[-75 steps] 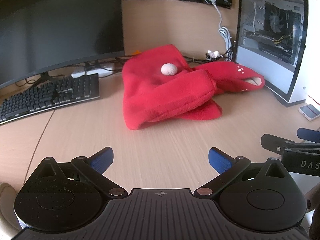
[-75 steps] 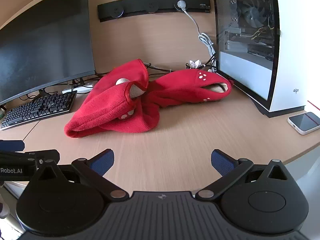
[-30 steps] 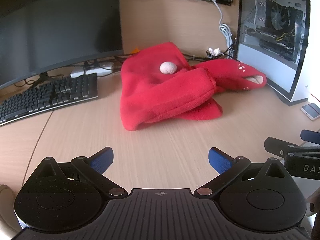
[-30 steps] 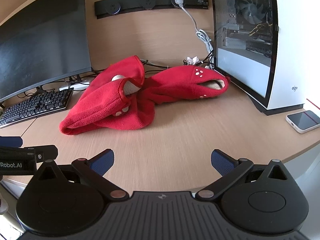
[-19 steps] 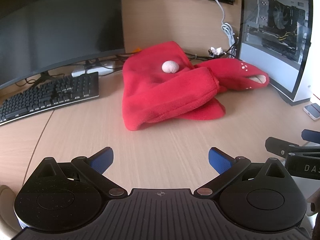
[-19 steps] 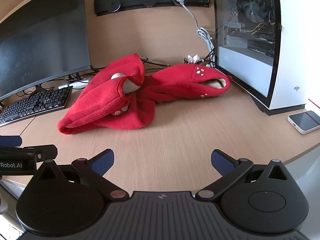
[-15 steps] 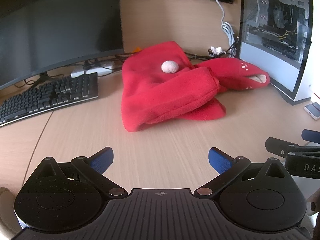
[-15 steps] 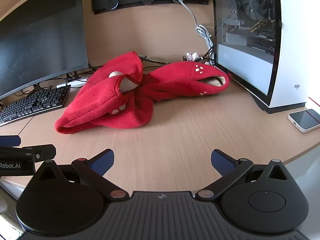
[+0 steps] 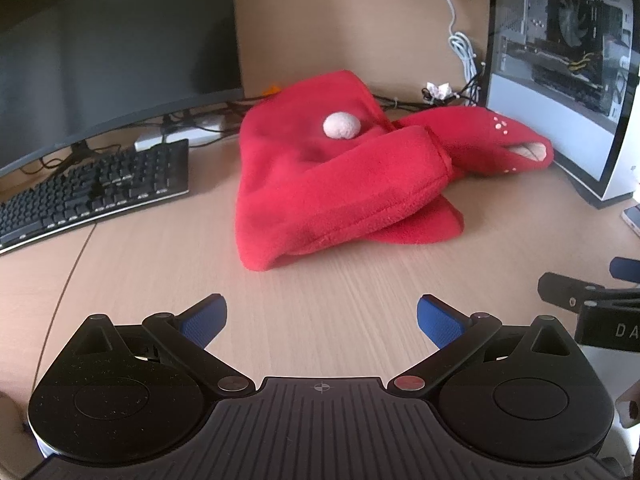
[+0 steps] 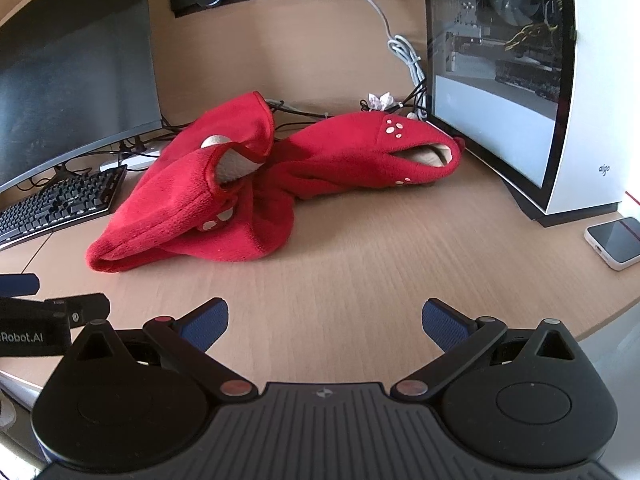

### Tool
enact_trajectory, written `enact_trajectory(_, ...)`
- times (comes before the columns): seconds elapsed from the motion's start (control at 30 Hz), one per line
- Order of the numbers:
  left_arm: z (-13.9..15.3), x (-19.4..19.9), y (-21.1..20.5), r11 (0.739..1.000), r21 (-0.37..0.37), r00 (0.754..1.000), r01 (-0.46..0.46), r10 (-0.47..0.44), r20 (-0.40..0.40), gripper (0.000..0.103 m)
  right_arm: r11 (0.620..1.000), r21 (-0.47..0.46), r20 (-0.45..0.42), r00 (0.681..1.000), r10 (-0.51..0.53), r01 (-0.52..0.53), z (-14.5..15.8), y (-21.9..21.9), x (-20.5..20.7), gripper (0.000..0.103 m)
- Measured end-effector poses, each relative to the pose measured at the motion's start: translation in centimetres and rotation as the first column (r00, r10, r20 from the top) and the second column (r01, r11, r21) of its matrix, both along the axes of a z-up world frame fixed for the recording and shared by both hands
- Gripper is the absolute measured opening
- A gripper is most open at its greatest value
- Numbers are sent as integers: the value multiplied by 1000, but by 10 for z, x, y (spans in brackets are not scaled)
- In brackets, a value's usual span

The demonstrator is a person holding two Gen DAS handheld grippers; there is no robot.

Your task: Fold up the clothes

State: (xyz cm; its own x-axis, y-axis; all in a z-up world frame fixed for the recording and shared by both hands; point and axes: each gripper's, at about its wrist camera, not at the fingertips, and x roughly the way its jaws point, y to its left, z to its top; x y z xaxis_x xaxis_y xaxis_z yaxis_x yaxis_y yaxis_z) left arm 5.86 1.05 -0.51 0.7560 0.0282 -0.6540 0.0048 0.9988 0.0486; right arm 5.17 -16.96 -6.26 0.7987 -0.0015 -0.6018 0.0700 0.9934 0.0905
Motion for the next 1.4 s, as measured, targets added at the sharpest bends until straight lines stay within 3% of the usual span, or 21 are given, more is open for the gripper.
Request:
enact_trajectory(0.23, -13, 21, -3, 1000, 25, 998, 5, -3, -66, 103, 1000, -12, -13, 1000, 23, -23, 4, -21, 33, 103)
enact_trajectory(0.33, -13, 30, -10, 992, 123, 1000, 25, -23, -19, 103, 998, -36, 15, 999, 43, -43, 15, -31, 57, 103)
enact_trajectory(0.43, -12, 47, -25, 959, 277, 996, 54, -71, 51, 103, 997, -50, 46, 997, 64, -62, 26, -38, 86, 103)
enact_trajectory(0.6, -16, 91, -48, 893, 427, 982, 143, -183, 55, 103, 988, -82, 69, 988, 136, -130, 35, -38, 131, 103)
enact_trajectory(0.67, -11, 109, -42, 881, 468, 986, 73, -134, 100, 103, 984, -89, 76, 984, 163, -156, 36, -37, 146, 103)
enact_trajectory(0.73, 4, 127, -17, 883, 458, 984, -101, 20, 178, 103, 978, -90, 75, 978, 193, -186, 36, -33, 161, 103)
enact_trajectory(0.77, 12, 136, 3, 868, 442, 965, -227, 140, 221, 103, 975, -91, 73, 975, 211, -204, 35, -30, 169, 103)
enact_trajectory(0.8, 18, 145, 28, 835, 425, 932, -349, 260, 253, 103, 971, -91, 70, 971, 228, -222, 35, -28, 177, 103)
enact_trajectory(0.87, 21, 157, 81, 732, 431, 849, -528, 453, 272, 103, 959, -93, 67, 959, 276, -269, 34, -16, 190, 103)
enact_trajectory(0.93, 16, 157, 132, 639, 454, 776, -621, 583, 241, 103, 944, -88, 60, 944, 325, -319, 33, -4, 203, 103)
enact_trajectory(1.0, 13, 144, 172, 592, 440, 714, -676, 673, 192, 103, 925, -120, 18, 931, 365, -360, 26, 13, 221, 103)
enact_trajectory(1.03, 14, 133, 184, 592, 409, 696, -695, 697, 174, 103, 915, -138, -5, 924, 383, -380, 23, 21, 229, 103)
enact_trajectory(1.1, 20, 111, 197, 622, 325, 687, -713, 713, 143, 103, 889, -224, -85, 917, 390, -399, 7, 40, 251, 103)
enact_trajectory(1.2, 24, 82, 204, 710, 169, 726, -684, 685, 62, 103, 856, -252, -174, 891, 419, -452, -9, 56, 281, 103)
enact_trajectory(1.27, 27, 65, 201, 757, 93, 762, -647, 647, 30, 103, 832, -305, -153, 886, 437, -463, -3, 73, 290, 103)
enact_trajectory(1.33, 30, 50, 196, 784, 47, 785, -619, 619, 21, 103, 794, -395, -105, 881, 461, -462, 5, 96, 293, 103)
enact_trajectory(1.4, 35, 34, 194, 798, 2, 798, -603, 602, 36, 103, 781, -382, -35, 853, 521, -493, 13, 125, 289, 103)
